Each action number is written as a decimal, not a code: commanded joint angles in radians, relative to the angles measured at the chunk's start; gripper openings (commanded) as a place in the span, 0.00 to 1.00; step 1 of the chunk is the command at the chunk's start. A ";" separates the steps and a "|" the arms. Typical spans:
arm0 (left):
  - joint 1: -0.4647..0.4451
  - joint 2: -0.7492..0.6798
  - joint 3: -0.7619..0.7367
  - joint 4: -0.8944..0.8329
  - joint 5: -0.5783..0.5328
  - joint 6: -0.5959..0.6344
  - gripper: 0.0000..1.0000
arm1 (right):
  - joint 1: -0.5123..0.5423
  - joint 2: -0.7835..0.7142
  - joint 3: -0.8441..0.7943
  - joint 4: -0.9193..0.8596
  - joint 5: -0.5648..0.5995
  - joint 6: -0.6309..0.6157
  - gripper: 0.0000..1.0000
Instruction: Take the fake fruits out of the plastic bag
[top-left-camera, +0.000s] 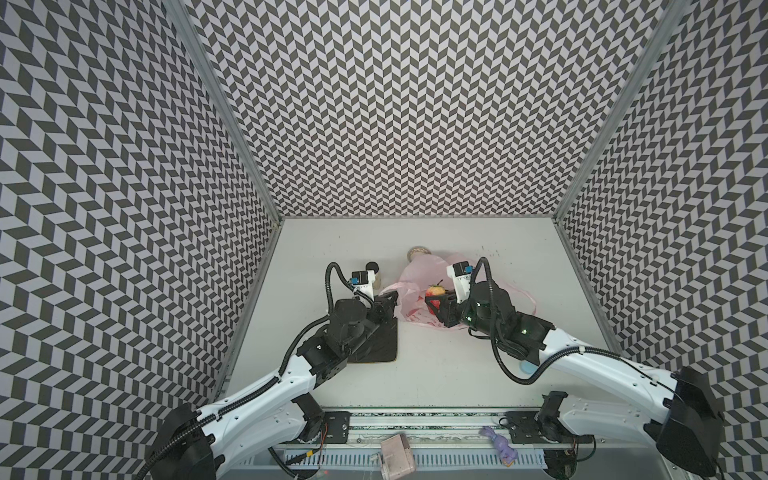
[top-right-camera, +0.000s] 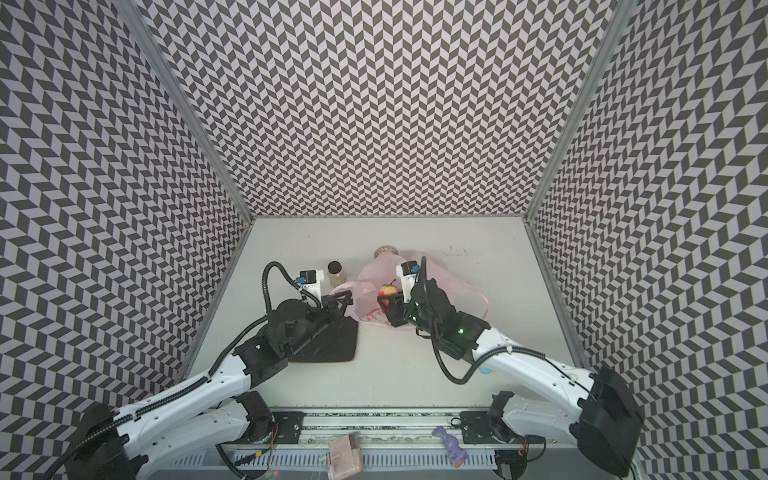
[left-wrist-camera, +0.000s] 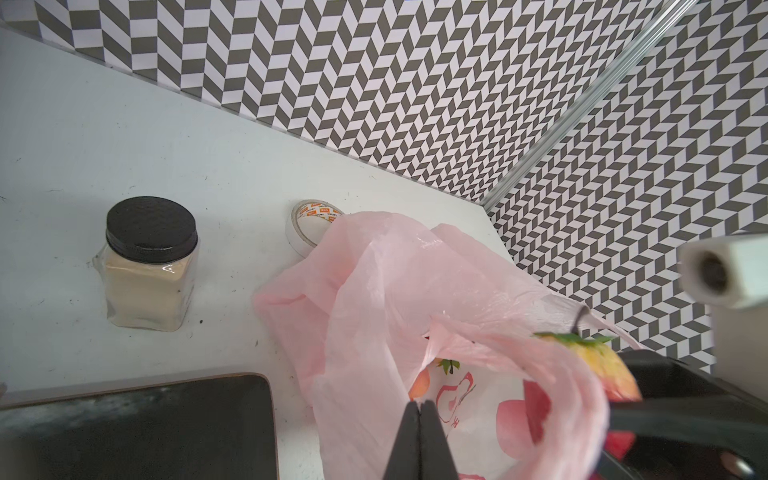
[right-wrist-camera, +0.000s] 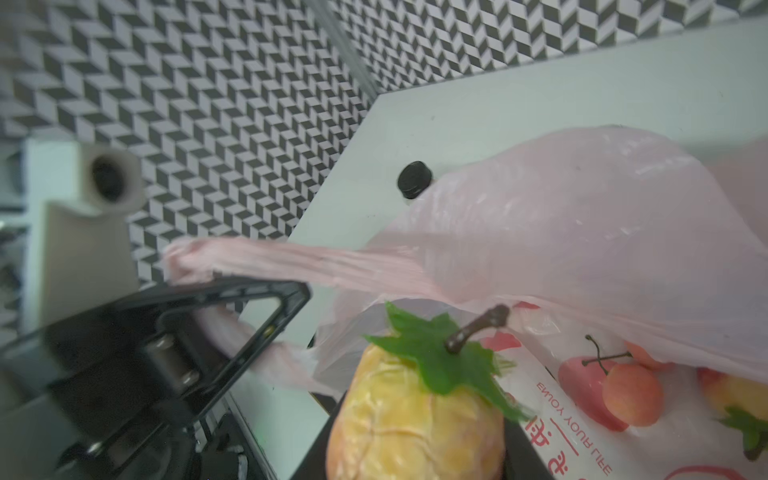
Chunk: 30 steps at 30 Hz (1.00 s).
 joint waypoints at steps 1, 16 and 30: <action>0.020 0.019 0.030 0.028 -0.004 0.017 0.00 | 0.090 -0.024 0.008 0.035 -0.023 -0.196 0.25; 0.227 0.064 0.062 0.038 0.124 -0.001 0.00 | 0.337 0.388 0.112 0.195 0.138 -0.216 0.25; 0.255 0.059 0.057 0.017 0.151 0.001 0.00 | 0.292 0.741 0.299 0.257 0.217 -0.073 0.26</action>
